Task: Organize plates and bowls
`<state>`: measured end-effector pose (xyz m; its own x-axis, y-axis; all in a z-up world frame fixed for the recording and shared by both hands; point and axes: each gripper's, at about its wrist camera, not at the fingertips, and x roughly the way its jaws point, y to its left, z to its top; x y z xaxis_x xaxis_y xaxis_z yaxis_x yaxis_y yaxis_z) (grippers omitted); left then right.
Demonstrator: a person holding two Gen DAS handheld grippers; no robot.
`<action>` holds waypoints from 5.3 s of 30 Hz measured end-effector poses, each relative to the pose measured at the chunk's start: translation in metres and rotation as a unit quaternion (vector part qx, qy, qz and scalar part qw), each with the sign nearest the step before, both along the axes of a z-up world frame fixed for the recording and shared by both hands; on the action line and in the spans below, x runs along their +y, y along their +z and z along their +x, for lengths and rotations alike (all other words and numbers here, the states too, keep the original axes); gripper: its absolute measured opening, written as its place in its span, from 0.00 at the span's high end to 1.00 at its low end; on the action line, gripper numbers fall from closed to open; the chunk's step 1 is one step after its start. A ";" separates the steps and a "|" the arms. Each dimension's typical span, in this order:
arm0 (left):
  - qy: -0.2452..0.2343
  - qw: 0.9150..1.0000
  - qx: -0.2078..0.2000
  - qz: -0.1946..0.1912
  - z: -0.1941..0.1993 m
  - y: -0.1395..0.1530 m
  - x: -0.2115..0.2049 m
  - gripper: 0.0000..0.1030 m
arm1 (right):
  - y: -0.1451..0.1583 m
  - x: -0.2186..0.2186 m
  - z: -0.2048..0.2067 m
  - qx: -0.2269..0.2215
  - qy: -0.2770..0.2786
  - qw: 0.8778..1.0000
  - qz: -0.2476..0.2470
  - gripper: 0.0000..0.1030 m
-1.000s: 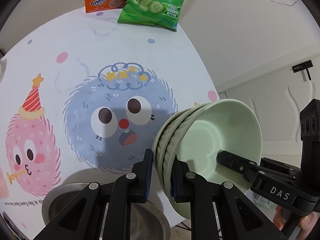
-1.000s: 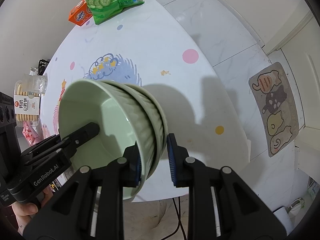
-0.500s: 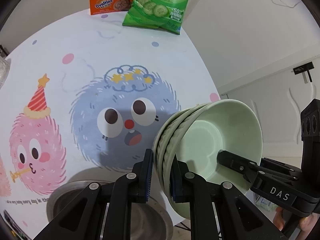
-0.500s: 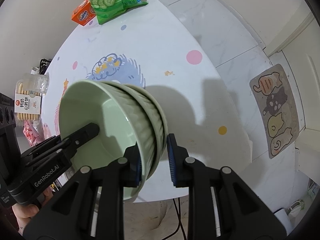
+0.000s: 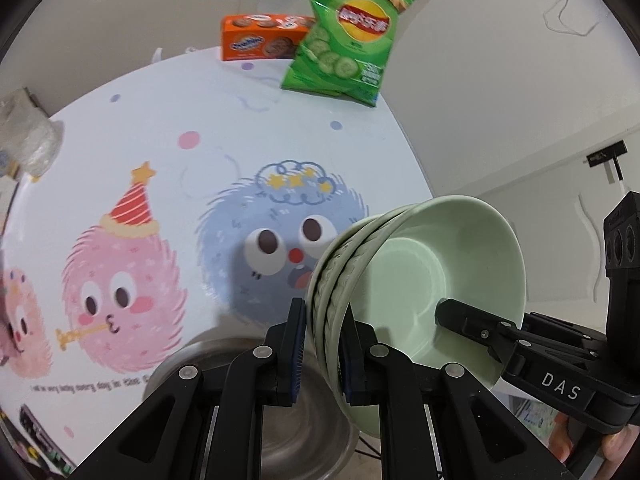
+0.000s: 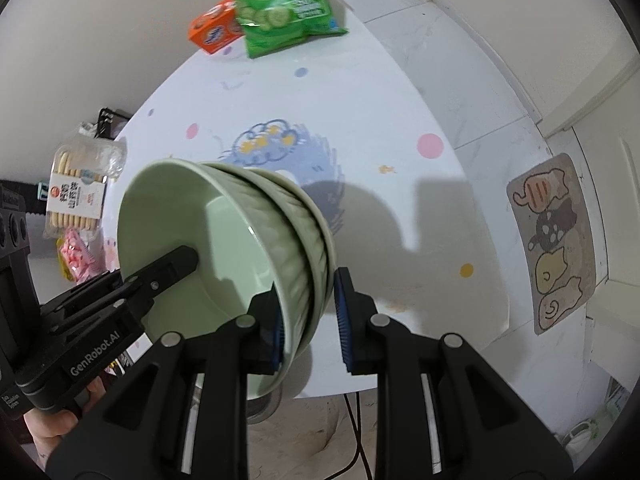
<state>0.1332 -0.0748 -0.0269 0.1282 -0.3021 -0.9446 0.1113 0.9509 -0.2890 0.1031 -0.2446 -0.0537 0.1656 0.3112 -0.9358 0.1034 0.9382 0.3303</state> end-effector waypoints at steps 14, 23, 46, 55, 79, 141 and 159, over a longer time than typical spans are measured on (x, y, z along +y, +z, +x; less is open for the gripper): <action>0.035 0.999 -0.016 0.037 -0.052 0.034 0.046 0.88 | 0.032 0.062 -0.029 -0.008 0.075 0.997 -0.009 0.77; 0.070 0.996 0.000 0.049 -0.080 0.026 0.082 0.90 | 0.021 0.099 -0.050 0.018 0.121 0.992 0.002 0.84; 0.069 0.997 0.030 0.030 -0.095 -0.019 0.087 0.89 | -0.030 0.112 -0.052 0.094 0.152 0.984 -0.020 0.85; 0.054 0.997 0.033 0.033 -0.091 -0.021 0.077 0.85 | -0.034 0.112 -0.054 0.104 0.149 0.983 -0.026 0.72; 0.072 0.995 -0.026 0.065 -0.101 0.006 0.084 0.36 | -0.002 0.107 -0.057 0.044 0.162 0.985 -0.041 0.69; 0.161 0.971 -0.160 0.079 -0.180 0.064 0.066 0.00 | 0.079 0.086 -0.140 -0.216 0.191 0.948 -0.133 0.29; 0.063 0.982 -0.152 0.089 -0.156 0.059 0.089 0.00 | 0.074 0.111 -0.149 -0.212 0.139 0.947 -0.197 0.14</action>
<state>-0.0227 0.0145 0.0319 0.4390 -0.0992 -0.8930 0.0451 0.9951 -0.0884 -0.0461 -0.1331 0.0206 0.5150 0.0383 -0.8563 -0.2285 0.9690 -0.0941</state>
